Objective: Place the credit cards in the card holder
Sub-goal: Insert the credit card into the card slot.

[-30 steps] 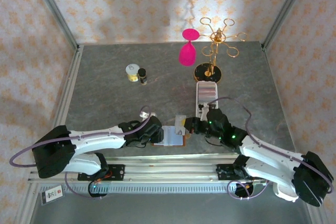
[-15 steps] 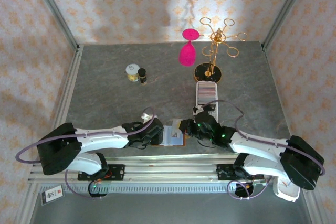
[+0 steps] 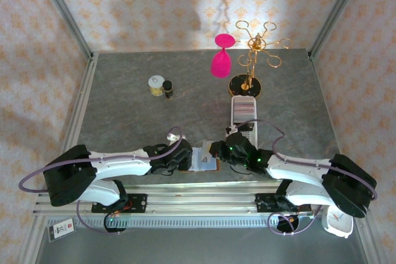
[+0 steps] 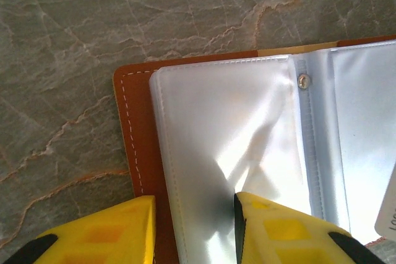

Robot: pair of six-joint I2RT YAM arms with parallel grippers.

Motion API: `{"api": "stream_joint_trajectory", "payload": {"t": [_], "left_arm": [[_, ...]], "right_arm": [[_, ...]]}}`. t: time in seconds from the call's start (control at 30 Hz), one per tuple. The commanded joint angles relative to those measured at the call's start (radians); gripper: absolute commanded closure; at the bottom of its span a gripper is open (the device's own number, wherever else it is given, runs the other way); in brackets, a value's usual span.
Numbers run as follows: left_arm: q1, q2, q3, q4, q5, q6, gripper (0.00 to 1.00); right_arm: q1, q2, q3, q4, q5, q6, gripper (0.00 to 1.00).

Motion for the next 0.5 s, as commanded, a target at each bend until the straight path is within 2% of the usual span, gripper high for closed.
{"api": "stream_joint_trajectory", "payload": {"t": [0.0,0.47], "left_arm": [[-0.011,0.022,-0.036,-0.025,0.011,-0.006,0.65],[-0.011,0.022,-0.048,-0.014,0.017,-0.009,0.66]], "right_arm": [[0.009,0.036,0.01,0.076,0.034,0.015,1.0],[0.008,0.144,0.01,0.169,0.02,0.015,1.0]]}}
